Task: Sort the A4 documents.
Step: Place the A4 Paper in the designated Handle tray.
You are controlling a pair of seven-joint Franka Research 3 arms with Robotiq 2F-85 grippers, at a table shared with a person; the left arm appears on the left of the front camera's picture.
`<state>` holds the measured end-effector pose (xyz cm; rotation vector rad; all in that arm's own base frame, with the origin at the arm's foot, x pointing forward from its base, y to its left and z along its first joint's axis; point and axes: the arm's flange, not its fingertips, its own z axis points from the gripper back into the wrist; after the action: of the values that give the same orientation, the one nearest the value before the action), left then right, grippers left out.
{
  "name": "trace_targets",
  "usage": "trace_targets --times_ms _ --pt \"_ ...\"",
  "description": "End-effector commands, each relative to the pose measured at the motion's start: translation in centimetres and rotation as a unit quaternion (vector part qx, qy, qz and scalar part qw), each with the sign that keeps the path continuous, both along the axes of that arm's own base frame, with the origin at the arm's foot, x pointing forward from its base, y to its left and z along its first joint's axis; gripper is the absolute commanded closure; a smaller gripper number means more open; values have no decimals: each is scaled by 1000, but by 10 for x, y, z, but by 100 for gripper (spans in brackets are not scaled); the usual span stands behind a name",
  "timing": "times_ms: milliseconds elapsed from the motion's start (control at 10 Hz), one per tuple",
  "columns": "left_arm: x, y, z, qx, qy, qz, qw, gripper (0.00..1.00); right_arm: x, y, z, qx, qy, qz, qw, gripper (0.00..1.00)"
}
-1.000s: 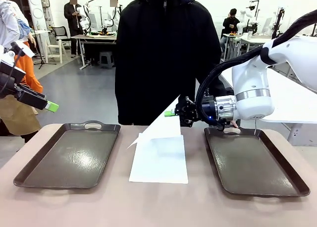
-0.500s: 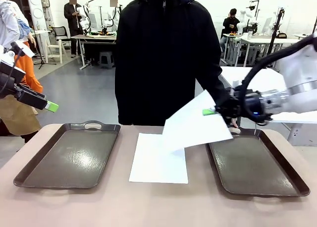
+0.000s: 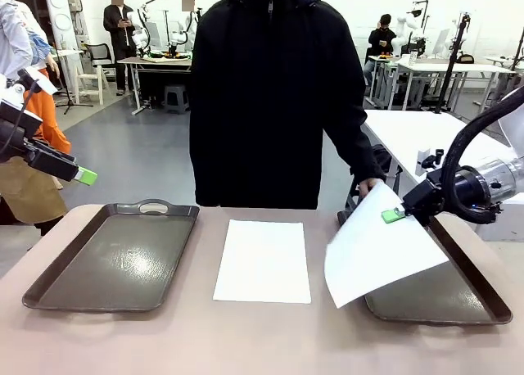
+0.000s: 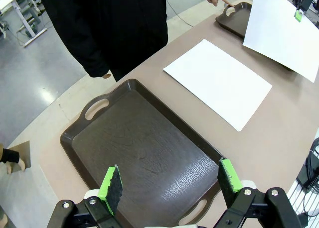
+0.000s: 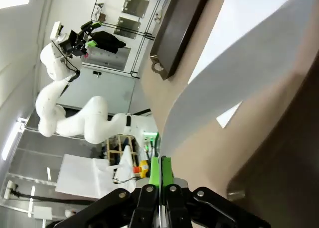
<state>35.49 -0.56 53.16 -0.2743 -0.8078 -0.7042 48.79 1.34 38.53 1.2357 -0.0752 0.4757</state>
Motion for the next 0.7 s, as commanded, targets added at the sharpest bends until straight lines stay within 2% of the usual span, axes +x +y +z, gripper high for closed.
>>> trace_targets --times_ms 0,200,500,600 --pt "1 1 -1 -1 0 0 1000 0 7 -12 -15 13 -68 27 997 99" --pt "1 1 -1 -1 0 0 1000 0 14 -28 -36 -2 -74 14 997 99" --pt "1 1 -1 -1 0 0 1000 0 16 -46 -50 -68 -68 -5 995 99" --pt "1 1 -1 -1 0 0 1000 0 18 -53 -51 -97 -48 -15 994 99"
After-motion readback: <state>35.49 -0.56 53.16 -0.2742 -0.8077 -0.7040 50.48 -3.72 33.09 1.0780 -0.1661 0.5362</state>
